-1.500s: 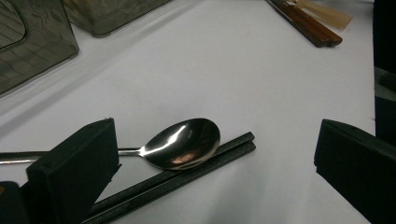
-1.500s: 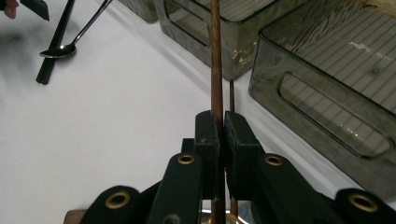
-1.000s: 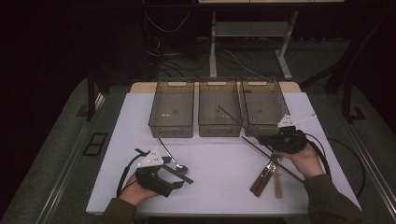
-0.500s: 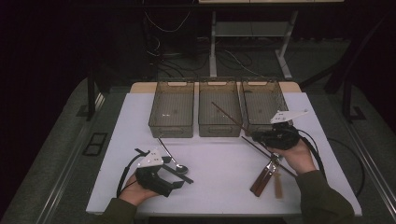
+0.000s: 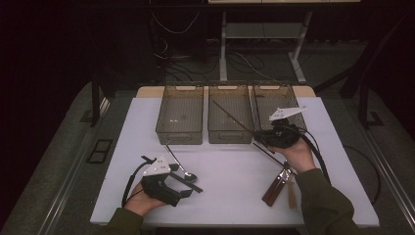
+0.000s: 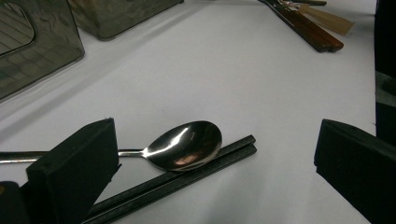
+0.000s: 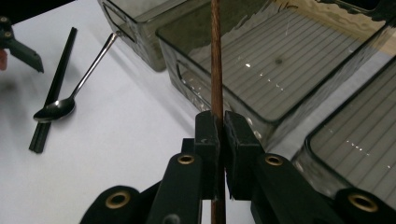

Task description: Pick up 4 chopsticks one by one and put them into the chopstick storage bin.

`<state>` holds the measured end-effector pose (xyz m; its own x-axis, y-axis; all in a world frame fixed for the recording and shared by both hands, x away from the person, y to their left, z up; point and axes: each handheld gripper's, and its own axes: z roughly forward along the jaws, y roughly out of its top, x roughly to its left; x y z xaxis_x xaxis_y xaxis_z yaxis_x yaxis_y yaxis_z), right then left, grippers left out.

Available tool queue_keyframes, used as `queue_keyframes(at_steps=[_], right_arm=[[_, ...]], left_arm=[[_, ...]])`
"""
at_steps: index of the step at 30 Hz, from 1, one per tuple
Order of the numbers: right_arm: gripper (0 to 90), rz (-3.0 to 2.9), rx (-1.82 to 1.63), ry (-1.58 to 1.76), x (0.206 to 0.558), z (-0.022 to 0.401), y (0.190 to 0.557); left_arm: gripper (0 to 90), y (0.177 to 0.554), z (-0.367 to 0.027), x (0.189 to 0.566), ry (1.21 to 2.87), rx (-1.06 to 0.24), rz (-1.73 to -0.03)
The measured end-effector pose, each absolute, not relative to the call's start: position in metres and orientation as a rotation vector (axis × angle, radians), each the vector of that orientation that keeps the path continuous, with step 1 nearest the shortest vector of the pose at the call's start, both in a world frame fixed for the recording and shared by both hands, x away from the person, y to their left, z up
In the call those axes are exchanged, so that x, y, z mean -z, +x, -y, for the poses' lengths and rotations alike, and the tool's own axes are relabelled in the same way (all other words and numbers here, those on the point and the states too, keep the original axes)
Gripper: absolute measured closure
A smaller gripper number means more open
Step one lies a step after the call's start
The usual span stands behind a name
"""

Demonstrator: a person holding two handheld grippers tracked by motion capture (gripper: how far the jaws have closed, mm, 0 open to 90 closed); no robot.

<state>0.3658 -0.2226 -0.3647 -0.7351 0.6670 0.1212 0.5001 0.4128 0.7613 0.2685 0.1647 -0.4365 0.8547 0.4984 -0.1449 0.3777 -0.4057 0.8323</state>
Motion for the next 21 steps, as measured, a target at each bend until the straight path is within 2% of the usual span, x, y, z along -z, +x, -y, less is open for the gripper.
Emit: queue_keyframes(at_steps=[21], right_arm=[[84.6,-2.459,-1.213,1.079,0.342,0.175,0.399]], left_arm=[[0.0,0.268,-0.163,0.436,2.035,-0.155,-0.641]])
